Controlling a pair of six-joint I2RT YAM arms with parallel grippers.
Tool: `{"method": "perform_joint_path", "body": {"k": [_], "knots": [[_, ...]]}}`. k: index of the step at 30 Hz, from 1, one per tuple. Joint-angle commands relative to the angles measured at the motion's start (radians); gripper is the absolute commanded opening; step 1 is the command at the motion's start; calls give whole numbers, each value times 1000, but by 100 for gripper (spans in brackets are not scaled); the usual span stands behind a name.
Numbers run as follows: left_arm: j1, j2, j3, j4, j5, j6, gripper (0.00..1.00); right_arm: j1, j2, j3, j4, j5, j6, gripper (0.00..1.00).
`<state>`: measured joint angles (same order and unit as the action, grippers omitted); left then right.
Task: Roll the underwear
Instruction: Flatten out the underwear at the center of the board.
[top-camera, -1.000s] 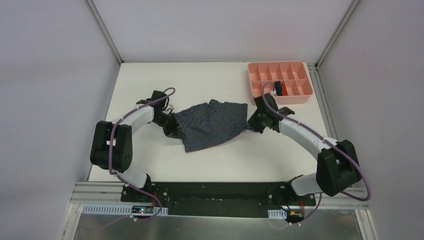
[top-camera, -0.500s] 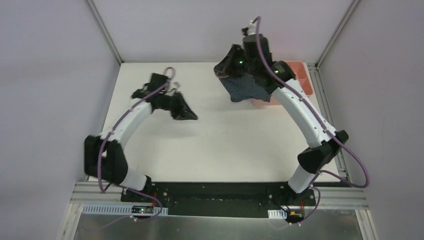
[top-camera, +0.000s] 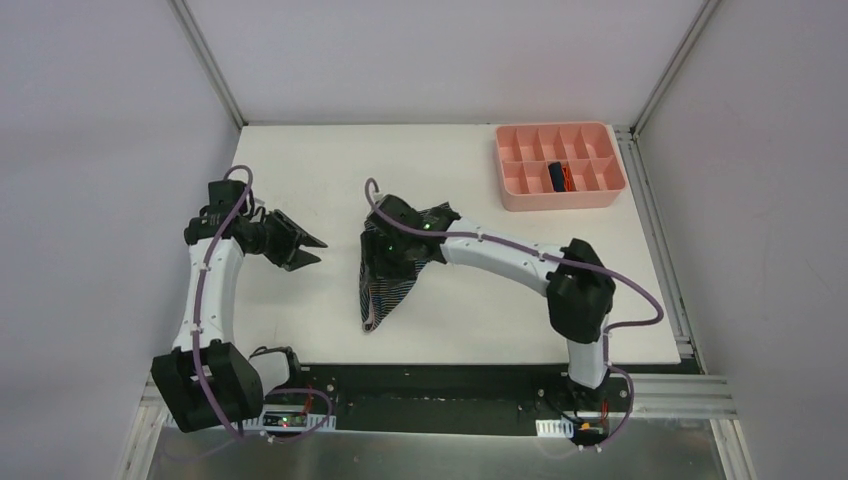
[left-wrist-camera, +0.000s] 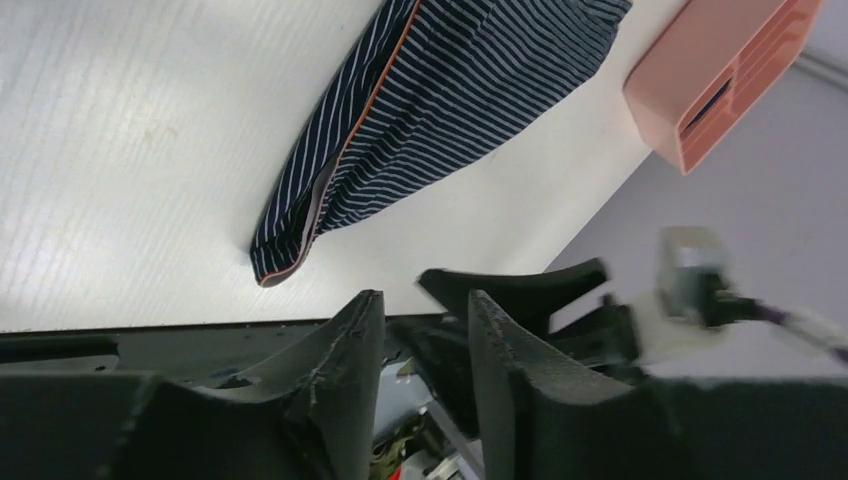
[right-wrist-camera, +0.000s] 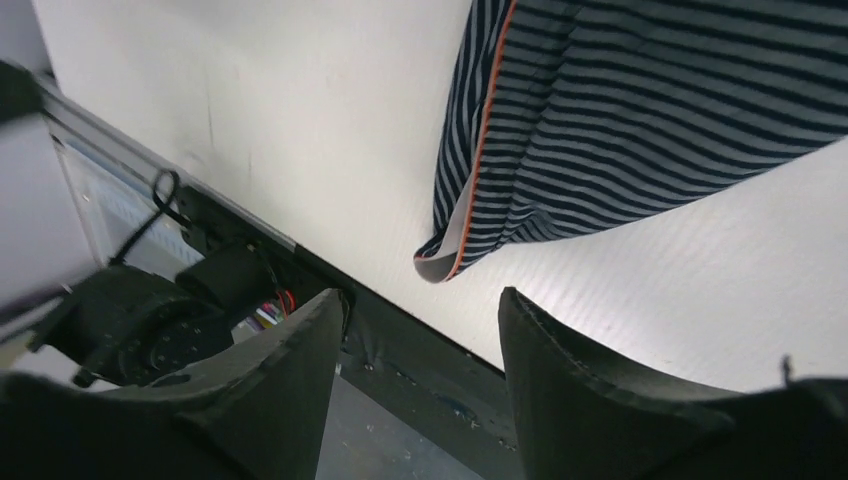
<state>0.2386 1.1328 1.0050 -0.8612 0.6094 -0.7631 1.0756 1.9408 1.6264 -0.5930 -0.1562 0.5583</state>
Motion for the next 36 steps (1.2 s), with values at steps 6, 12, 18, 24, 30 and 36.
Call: {"method": "perform_joint_path", "body": {"k": [6,12,18,24,30,36], "knots": [[-326,36,-140,-5,-27,-98,44,-258,-203,-65,-9,123,-14,52],[-361,-96,-405,113,-13,-293,54,-277,-195,-51,-57,197,-39,51],[-363,-46,-535,284,25,-375,57,-277,-173,-48,-45,171,-14,51],[-363,-97,-611,297,-16,-610,51,-275,-176,-41,-52,184,-17,51],[-365,-204,-709,295,-13,-763,54,-277,-195,-63,-54,196,-9,51],[-365,-352,-792,304,-74,-902,54,-275,-194,-68,-56,190,-6,51]]}}
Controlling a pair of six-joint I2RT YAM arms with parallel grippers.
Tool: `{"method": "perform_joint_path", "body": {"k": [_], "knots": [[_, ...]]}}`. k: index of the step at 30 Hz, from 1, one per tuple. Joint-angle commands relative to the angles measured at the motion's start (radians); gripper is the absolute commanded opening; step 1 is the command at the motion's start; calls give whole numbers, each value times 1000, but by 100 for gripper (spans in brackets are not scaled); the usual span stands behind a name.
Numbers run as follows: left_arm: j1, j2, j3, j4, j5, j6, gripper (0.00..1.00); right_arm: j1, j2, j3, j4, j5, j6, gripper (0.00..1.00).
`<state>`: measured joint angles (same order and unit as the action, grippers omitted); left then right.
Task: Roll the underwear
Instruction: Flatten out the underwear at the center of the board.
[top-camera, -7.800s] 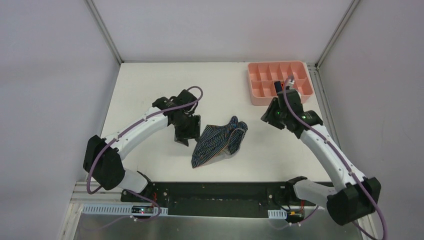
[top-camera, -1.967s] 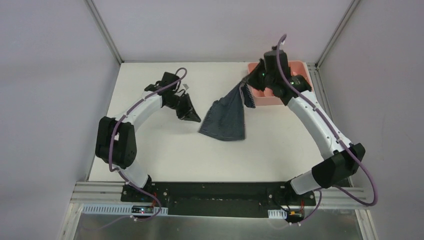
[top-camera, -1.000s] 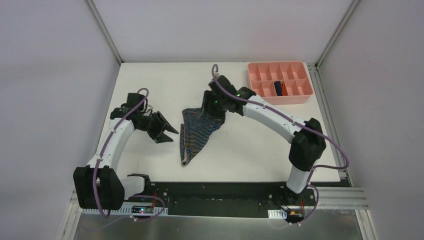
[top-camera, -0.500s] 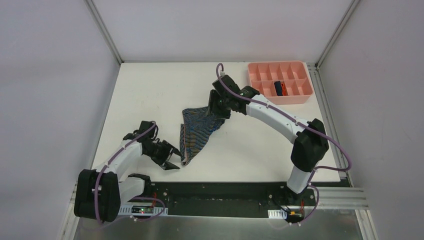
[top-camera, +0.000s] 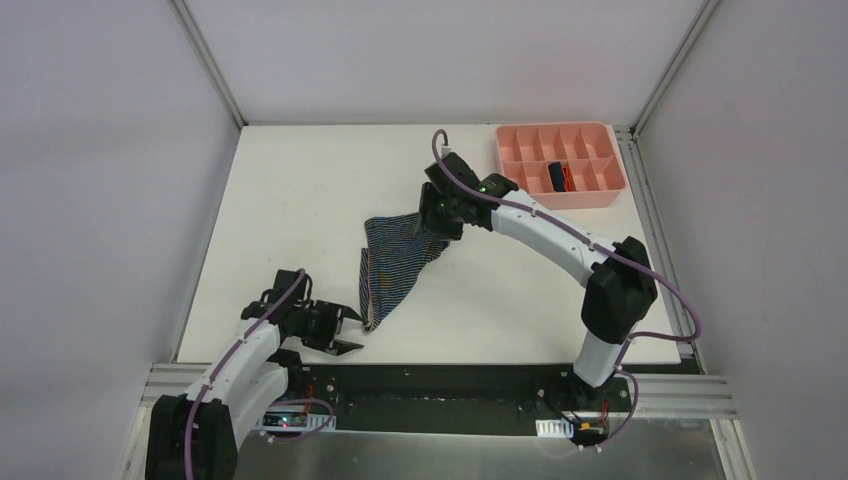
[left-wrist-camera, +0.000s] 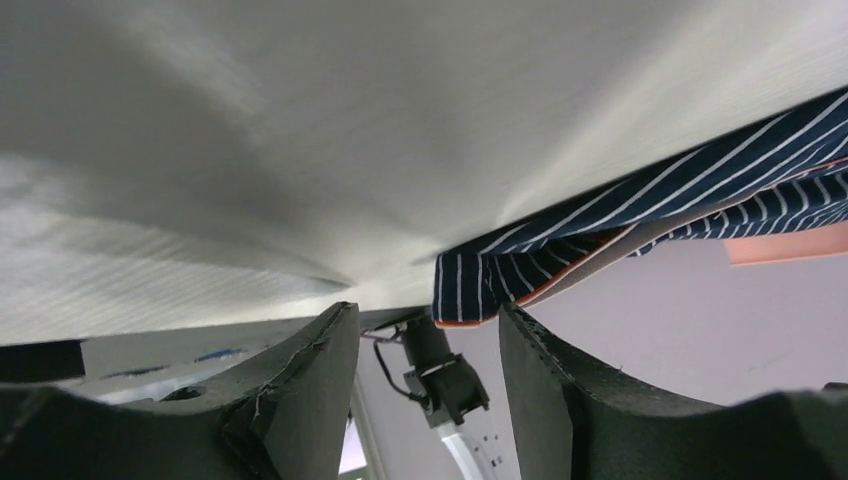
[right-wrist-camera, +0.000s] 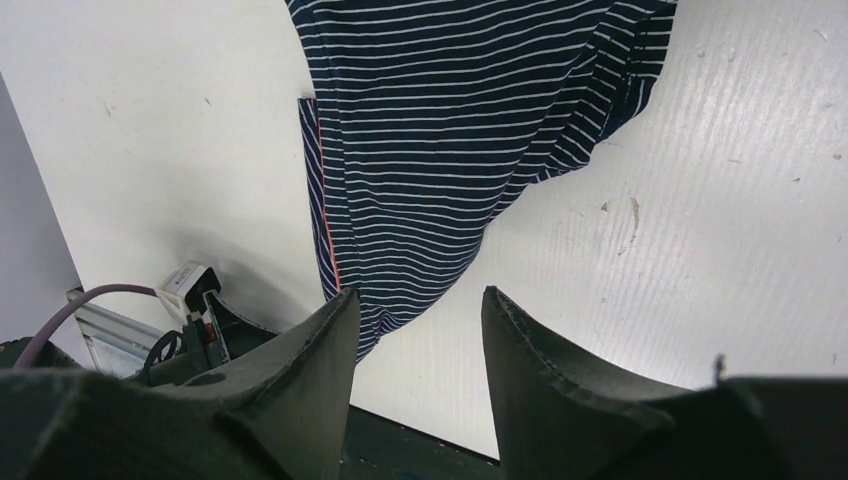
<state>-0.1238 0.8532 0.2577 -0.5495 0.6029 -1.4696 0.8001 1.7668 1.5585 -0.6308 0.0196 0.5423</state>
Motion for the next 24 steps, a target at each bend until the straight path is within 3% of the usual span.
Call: {"method": "perform_joint_path", "body": {"k": [1,9,18,20,24], "knots": [[-2,-96,-55,-1,-76,-215,54,-1,-20,2,-18,12,10,50],[-1,-200,-101,43,-126,-320,55,0,-8,18,-25,7,0,50],[-2,-51,-84,161,-72,-309,48,0,25,42,-29,-6,-6,50],[-3,-14,-69,185,-56,-294,41,12,53,85,-48,12,-31,50],[-2,50,-45,204,-26,-257,12,57,199,272,-136,117,-76,55]]}}
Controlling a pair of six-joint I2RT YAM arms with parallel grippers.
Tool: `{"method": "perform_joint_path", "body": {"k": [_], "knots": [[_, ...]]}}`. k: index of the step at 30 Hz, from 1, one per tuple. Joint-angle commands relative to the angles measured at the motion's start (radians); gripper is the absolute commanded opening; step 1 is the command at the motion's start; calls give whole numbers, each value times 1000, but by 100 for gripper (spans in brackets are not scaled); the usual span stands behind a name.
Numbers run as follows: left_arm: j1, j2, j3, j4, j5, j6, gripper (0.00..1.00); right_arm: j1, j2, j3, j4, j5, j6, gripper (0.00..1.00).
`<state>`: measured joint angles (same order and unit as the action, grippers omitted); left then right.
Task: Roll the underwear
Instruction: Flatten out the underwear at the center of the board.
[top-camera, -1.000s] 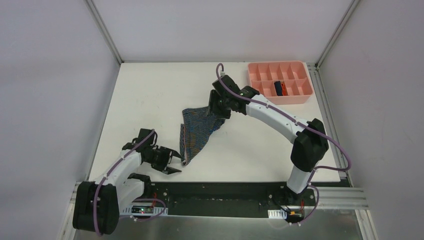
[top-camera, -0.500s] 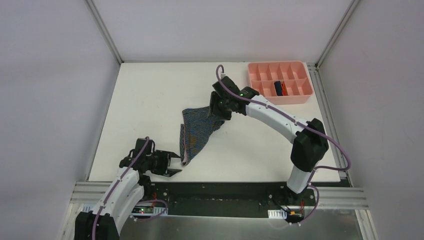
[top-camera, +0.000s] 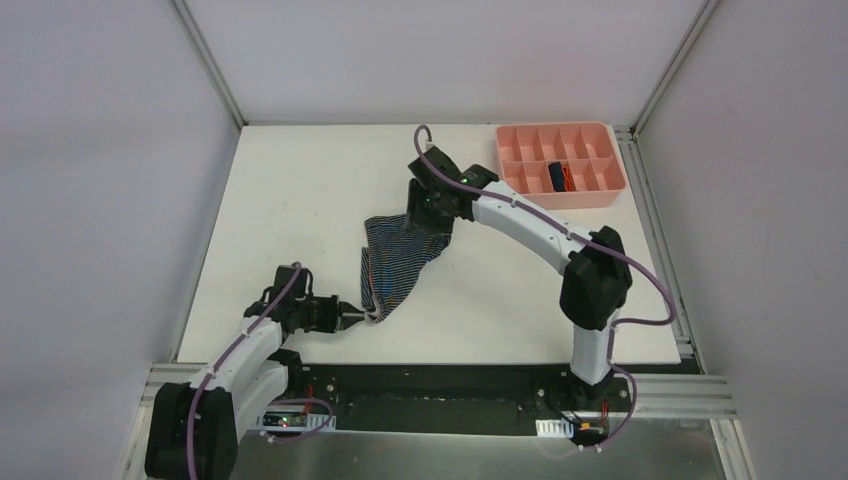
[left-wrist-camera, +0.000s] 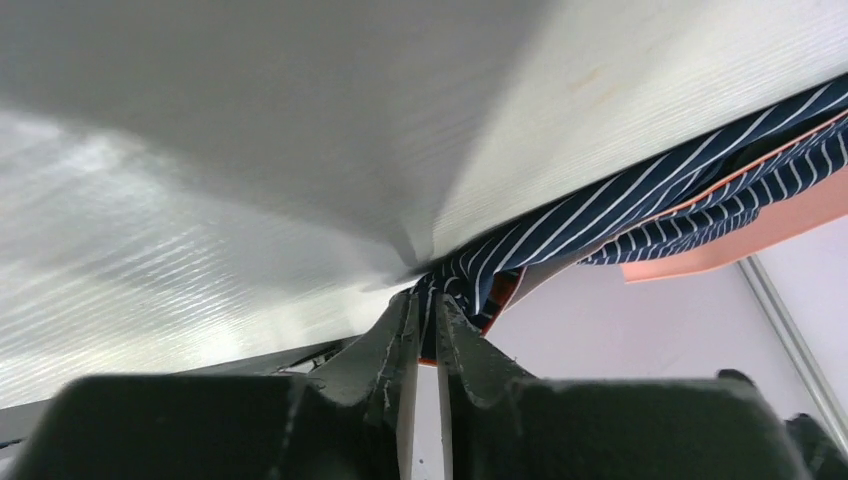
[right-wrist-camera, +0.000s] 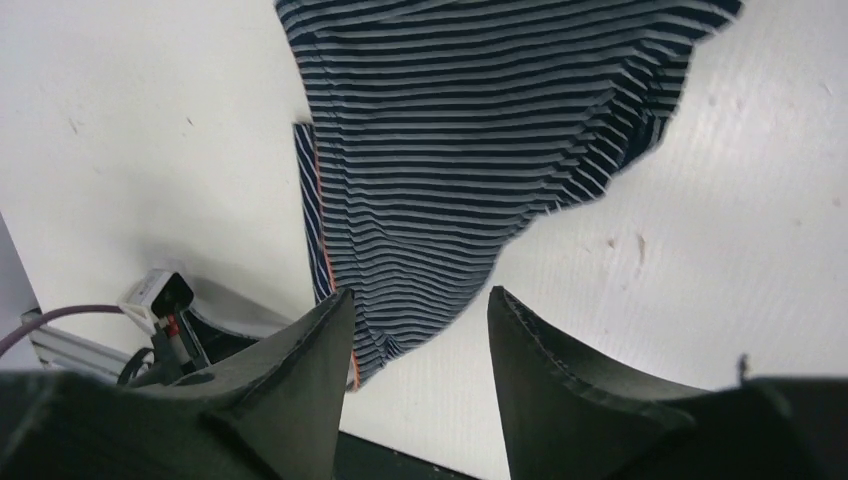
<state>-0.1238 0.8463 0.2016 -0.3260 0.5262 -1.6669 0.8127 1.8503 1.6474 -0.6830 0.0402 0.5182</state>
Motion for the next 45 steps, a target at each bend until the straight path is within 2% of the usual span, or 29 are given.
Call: {"method": "perform_joint_path", "body": {"k": [1,5,7,13,19,24,27,30,32,37,40,45], "knots": [[-3,70,11,-17,57,-53,11,50,162,240,-108,111,-50,55],[-4,100,3,-10,93,-28,46,63,346,463,-165,142,-26,55],[-5,91,-3,-10,98,-22,54,72,422,559,-171,159,-36,55],[-4,80,-27,-10,98,-25,50,82,586,735,-114,185,-79,56],[-4,118,-41,-9,100,2,48,84,658,756,17,239,-121,55],[-2,131,-40,-6,103,15,48,96,743,833,29,225,-156,53],[-2,139,-42,1,106,17,47,109,766,832,39,221,-174,39],[-3,150,-44,14,116,20,47,111,759,823,34,226,-169,11],[-3,158,-42,17,122,23,47,107,738,806,45,233,-170,0],[-4,174,-35,19,127,37,51,93,693,760,59,211,-154,0],[-4,181,-31,19,115,43,50,87,665,727,63,205,-142,0],[-4,246,-2,39,113,68,38,65,597,667,99,183,-95,0]]}}
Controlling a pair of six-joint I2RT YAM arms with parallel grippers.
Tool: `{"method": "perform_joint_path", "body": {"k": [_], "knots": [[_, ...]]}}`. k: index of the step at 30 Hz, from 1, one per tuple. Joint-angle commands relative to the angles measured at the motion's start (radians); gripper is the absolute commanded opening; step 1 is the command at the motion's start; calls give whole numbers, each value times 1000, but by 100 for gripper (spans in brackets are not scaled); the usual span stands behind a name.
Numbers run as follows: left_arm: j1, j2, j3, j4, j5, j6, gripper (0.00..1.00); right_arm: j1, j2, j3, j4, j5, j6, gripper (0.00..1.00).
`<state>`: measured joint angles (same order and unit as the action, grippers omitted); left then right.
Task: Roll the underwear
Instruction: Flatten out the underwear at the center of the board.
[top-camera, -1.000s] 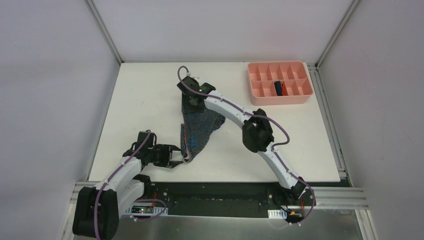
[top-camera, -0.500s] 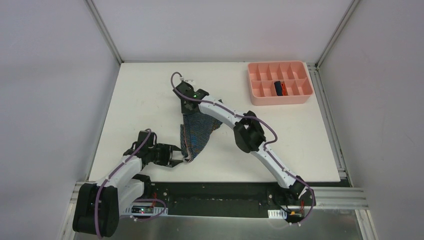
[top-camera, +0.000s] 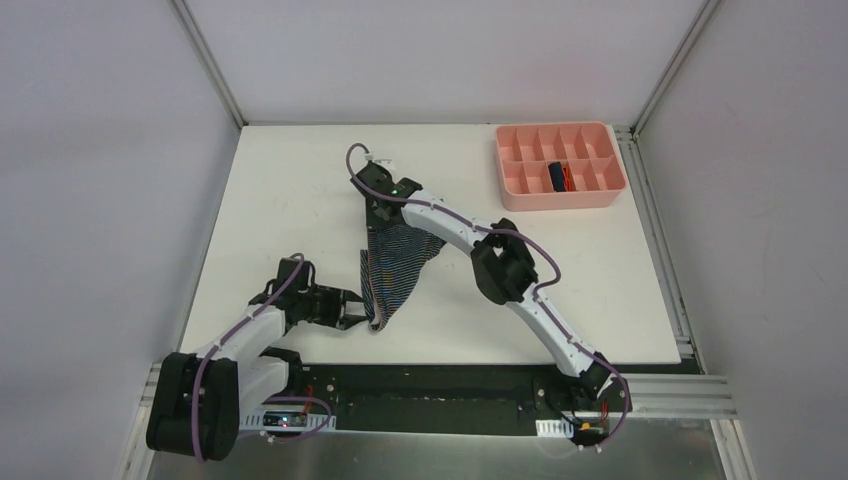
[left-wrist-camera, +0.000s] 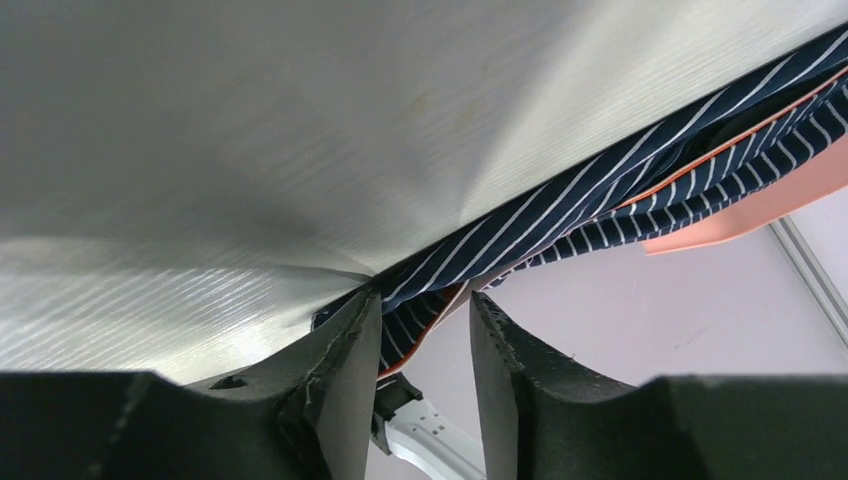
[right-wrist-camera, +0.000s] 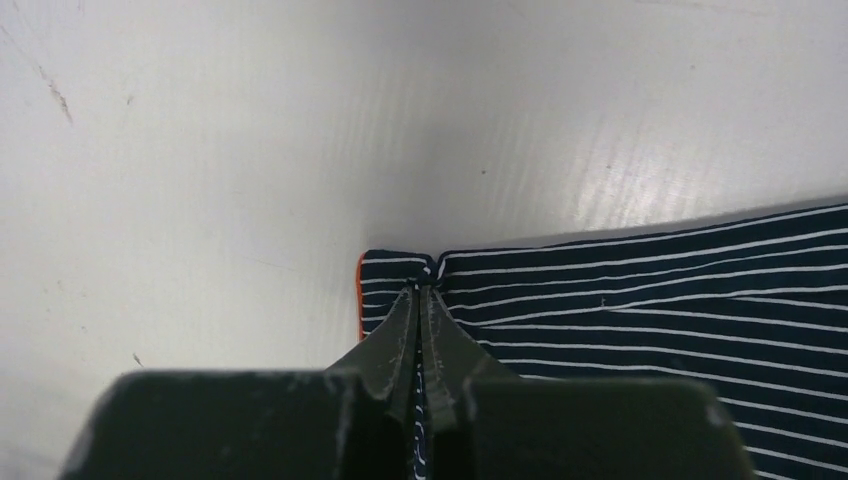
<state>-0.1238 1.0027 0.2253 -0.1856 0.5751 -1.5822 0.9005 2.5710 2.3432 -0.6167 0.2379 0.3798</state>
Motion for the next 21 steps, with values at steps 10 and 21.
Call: {"method": "perform_joint_path", "body": {"k": [10,21], "knots": [[-4,282,64,-54,40,67,0,-56,-240,-75,50,-46,78,0],[-1,350,281,-55,6,134,0,-118,-602,-309,106,-38,10,0]]}}
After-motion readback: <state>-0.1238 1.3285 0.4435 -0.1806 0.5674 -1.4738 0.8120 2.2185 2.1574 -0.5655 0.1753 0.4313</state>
